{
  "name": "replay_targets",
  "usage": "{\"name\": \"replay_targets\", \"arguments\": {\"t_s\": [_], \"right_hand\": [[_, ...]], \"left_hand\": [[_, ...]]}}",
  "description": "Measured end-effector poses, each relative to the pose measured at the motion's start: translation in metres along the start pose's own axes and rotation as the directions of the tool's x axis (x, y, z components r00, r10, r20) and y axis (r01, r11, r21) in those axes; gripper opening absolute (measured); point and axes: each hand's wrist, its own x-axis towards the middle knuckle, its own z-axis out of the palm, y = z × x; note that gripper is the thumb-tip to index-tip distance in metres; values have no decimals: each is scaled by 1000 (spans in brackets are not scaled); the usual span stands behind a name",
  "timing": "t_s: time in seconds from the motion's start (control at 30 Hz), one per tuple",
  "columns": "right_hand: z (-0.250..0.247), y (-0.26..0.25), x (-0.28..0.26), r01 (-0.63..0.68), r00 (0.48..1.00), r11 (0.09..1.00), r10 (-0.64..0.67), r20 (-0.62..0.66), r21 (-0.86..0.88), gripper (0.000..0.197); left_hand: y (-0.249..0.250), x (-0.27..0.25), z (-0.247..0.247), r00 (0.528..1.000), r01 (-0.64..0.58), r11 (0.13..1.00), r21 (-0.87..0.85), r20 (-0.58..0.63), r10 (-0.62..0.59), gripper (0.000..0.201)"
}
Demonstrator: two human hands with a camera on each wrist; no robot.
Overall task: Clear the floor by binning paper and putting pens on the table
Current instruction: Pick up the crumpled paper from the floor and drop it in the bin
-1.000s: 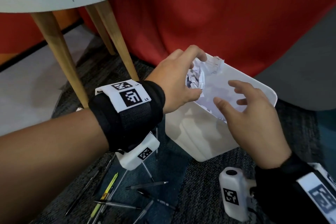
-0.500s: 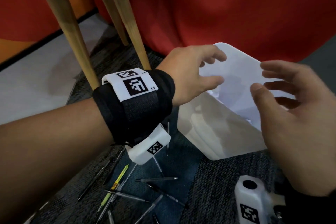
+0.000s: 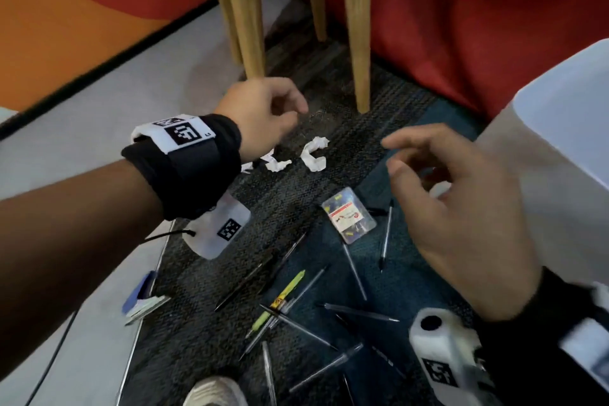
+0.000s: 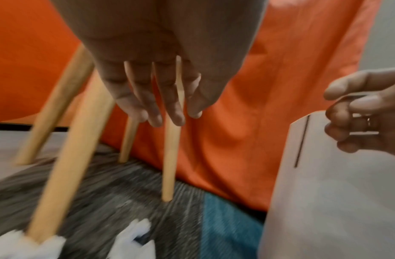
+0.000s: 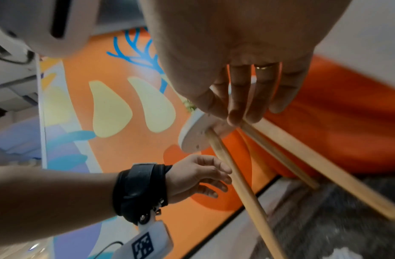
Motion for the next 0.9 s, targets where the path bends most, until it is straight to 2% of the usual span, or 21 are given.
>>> {"name": "replay_targets", "arguments": {"t_s": [0.17,0.27,0.37,0.47,0.57,0.7,0.8,0.9], "right_hand": [[64,29,24,-142,965,988,151,216,-57,21],[106,52,36,-191,922,975,218,321,-113,23],[143,74,45,-109,852,937,261,454,-332,29],[171,93,53,10,796,892,266,544,-451,37],[192,111,65,62,762,856,292,578,-514,43],[209,131,78,67,750,809,345,564,-584,56],[219,142,84,80,723,789,375,580,-609,74],[224,151,95,66,684,770,428,590,-635,82]], "left_hand": [[-66,1,26,966,222,966,133,107,-237,16],[-95,-1,46,933,241,936,258,203,-297,17],[-117,1,63,900,198,905,375,295,-320,23],[-139,5,74,892,233,877,420,267,-365,42],[-155,8,81,886,263,858,441,242,-396,59],[-168,17,87,895,248,856,455,230,-382,78],[-174,23,91,896,209,854,477,257,-362,83],[-178,27,97,907,165,870,464,276,-319,86]]}}
